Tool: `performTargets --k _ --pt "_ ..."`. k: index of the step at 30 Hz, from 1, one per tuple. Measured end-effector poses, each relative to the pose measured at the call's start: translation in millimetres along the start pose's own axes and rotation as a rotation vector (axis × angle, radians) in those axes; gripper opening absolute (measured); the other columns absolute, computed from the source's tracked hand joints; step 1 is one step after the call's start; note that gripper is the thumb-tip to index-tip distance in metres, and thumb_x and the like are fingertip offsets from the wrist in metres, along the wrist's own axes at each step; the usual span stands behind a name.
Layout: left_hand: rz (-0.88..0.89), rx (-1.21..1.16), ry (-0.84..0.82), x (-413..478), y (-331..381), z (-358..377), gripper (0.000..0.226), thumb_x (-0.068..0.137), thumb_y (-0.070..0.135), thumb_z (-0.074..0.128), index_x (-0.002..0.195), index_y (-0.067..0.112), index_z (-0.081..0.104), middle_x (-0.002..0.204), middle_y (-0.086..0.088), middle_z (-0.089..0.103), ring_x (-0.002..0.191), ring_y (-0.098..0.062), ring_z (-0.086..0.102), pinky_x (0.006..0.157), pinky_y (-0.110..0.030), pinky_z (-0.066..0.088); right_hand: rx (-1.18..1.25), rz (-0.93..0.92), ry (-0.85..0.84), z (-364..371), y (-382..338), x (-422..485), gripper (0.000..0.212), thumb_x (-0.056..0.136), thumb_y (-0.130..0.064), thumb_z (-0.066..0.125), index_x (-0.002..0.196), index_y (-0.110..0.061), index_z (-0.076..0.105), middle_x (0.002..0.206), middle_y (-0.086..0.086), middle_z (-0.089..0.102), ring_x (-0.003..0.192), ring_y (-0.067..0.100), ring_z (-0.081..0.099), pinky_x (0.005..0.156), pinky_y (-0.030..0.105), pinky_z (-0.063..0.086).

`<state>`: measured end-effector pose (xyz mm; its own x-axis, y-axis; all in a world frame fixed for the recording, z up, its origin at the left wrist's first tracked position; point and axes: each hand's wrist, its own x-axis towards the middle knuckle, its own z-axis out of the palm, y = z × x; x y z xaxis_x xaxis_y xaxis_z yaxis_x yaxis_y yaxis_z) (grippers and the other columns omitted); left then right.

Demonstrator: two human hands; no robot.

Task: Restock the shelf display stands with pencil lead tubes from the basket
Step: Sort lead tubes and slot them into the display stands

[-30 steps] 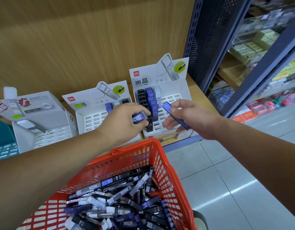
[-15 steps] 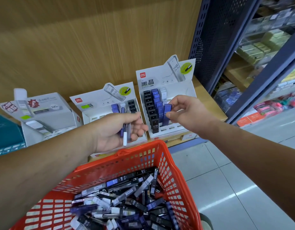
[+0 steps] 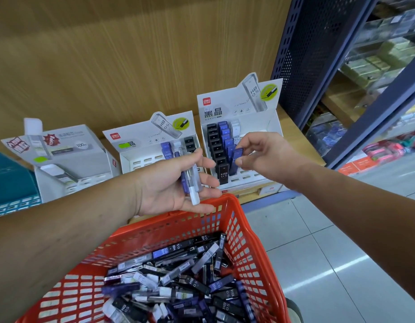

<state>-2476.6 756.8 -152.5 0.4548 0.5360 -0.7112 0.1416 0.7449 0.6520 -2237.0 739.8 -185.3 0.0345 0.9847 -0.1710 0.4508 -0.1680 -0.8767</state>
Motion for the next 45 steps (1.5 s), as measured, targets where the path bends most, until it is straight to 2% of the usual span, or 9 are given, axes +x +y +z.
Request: performTargets --k 6,14,17,23,28,34,39,41,45 --pt "0.033 -0.030 -0.015 -4 1 0 0.046 0.102 0.052 0.048 0.120 0.013 0.063 0.108 -0.019 0.075 0.109 -0.039 0.072 0.091 -0.057 0.056 -0.083 -0.015 -0.012 0 -2 5 0.023 0.089 -0.003 0.077 0.085 -0.023 0.068 0.082 0.003 0.065 0.073 0.022 0.062 0.067 0.027 0.053" --pt "0.023 0.005 -0.034 -5 0 -1 0.044 0.101 0.055 0.047 0.119 0.018 0.064 0.112 -0.017 0.075 0.107 -0.037 0.073 0.081 -0.054 0.061 -0.118 0.000 0.011 3 2 5 0.025 0.087 -0.001 0.079 0.082 -0.022 0.068 0.074 0.002 0.065 0.070 0.018 0.061 0.070 0.028 0.055" --pt "0.030 0.006 -0.031 -2 -1 -1 0.046 0.101 0.056 0.047 0.118 0.016 0.064 0.112 -0.017 0.075 0.107 -0.038 0.073 0.086 -0.056 0.059 -0.223 0.008 -0.008 10 2 4 0.017 0.086 -0.003 0.080 0.086 -0.018 0.072 0.073 -0.001 0.066 0.067 0.015 0.060 0.063 0.013 0.050" --pt "0.057 0.056 -0.003 -3 -1 -2 0.047 0.099 0.061 0.048 0.111 0.018 0.064 0.095 -0.012 0.074 0.094 -0.034 0.076 0.074 -0.050 0.062 -0.437 0.078 0.038 0 -18 -1 0.027 0.077 -0.031 0.091 0.072 -0.016 0.070 0.070 -0.005 0.070 0.063 0.007 0.062 0.056 0.021 0.046" --pt "0.054 0.190 0.013 -17 1 -5 0.040 0.094 0.057 0.059 0.102 0.017 0.060 0.069 -0.005 0.056 0.061 -0.023 0.059 0.053 -0.033 0.051 -0.134 -0.049 0.149 -9 -58 -14 0.045 0.092 -0.034 0.076 0.065 -0.006 0.053 0.052 -0.001 0.044 0.042 0.009 0.036 0.046 0.021 0.036" --pt "0.219 -0.061 0.234 -48 1 -18 0.042 0.102 0.055 0.050 0.090 0.016 0.058 0.074 -0.007 0.071 0.083 -0.029 0.075 0.076 -0.041 0.059 -0.023 -0.043 -0.318 42 -126 -25 0.041 0.084 -0.038 0.084 0.064 -0.016 0.056 0.054 0.009 0.057 0.041 0.015 0.045 0.040 0.021 0.033" --pt "0.352 -0.401 0.322 -86 -2 -56 0.039 0.105 0.054 0.043 0.092 0.018 0.050 0.109 -0.018 0.076 0.098 -0.033 0.075 0.087 -0.049 0.060 -0.015 -0.119 -0.478 108 -149 -30 0.039 0.070 -0.027 0.096 0.083 -0.006 0.066 0.083 0.010 0.074 0.059 0.016 0.063 0.053 0.041 0.059" --pt "0.353 -0.462 0.336 -102 -6 -70 0.038 0.106 0.053 0.042 0.094 0.018 0.049 0.106 -0.015 0.077 0.094 -0.032 0.076 0.071 -0.042 0.062 0.023 -0.145 -0.457 136 -155 -31 0.035 0.070 -0.020 0.096 0.082 -0.009 0.065 0.100 0.014 0.077 0.064 0.019 0.064 0.063 0.052 0.062" --pt "0.361 -0.499 0.435 -122 -11 -100 0.036 0.106 0.051 0.046 0.093 0.017 0.049 0.087 -0.012 0.077 0.078 -0.029 0.075 0.057 -0.034 0.059 0.111 -0.227 -0.379 179 -166 -32 0.019 0.080 -0.002 0.083 0.079 -0.006 0.065 0.077 -0.001 0.076 0.060 0.015 0.062 0.069 0.052 0.062"
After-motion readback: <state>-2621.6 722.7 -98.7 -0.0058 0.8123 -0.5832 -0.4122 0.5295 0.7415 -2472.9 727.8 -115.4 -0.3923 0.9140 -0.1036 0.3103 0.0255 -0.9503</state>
